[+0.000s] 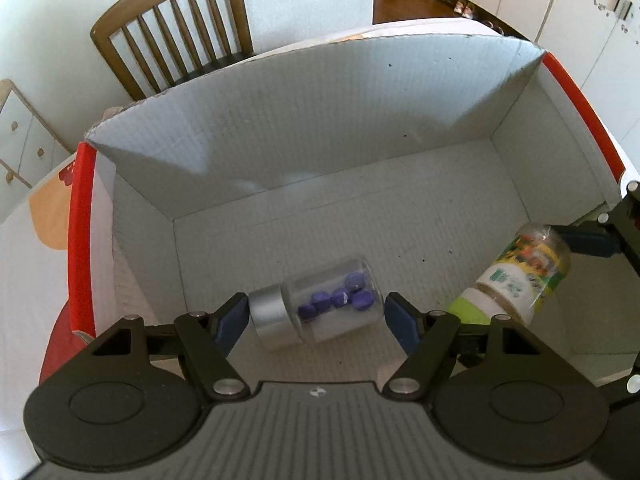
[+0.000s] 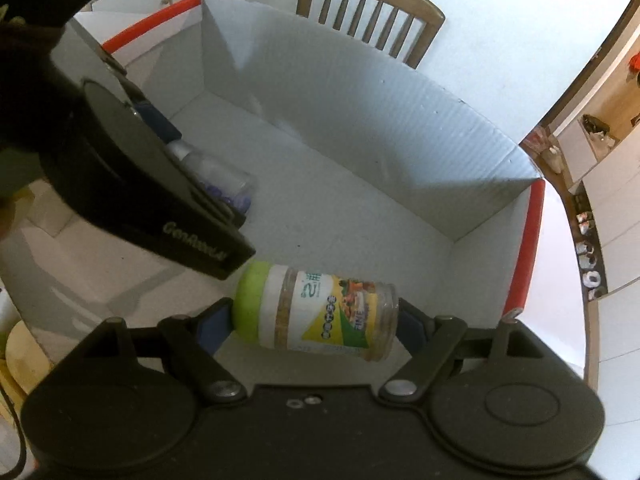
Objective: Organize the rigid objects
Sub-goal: 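Open both tools to release the vial and jar, then withdraw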
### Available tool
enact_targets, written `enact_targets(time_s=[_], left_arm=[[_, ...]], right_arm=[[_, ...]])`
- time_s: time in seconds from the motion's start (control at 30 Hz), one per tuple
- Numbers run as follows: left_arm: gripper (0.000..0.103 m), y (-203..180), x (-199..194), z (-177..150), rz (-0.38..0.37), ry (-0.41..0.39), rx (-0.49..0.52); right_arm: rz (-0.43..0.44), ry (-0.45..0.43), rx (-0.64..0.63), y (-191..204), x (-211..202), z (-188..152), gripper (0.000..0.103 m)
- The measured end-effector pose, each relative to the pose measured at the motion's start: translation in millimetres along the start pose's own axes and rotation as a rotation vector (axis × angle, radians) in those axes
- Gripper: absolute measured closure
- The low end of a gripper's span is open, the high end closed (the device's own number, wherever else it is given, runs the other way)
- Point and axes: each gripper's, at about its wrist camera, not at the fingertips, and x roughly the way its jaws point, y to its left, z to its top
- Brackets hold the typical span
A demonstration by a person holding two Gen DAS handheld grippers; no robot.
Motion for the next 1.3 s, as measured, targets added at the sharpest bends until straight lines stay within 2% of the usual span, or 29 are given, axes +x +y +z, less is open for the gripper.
enact_targets(time_s=[0.1, 0.3, 0.8, 1.3], left_arm=[[0.029, 2.7, -3.7, 0.0, -0.008, 0.001, -0.033], [0.029, 7.3, -23.1, -6.1, -0.031, -0.048, -0.051], [0.029, 13.7, -99.9, -39.4, -0.056, -0.219, -0.077], [0.029, 19.8, -160.5, -96.4, -0.095, -0.338, -0.061]], right_arm=[[0.013, -0.010, 0.017, -9.2, -5.4, 2.4, 0.017], [0.010, -0.042, 0.047, -17.0, -22.6, -2.8, 0.017], [0.048, -0.182, 0.212, -28.0, -99.1, -26.6, 0.016], [0.073, -0.291, 0.323, -0.3, -144.0, -51.3, 0.011]])
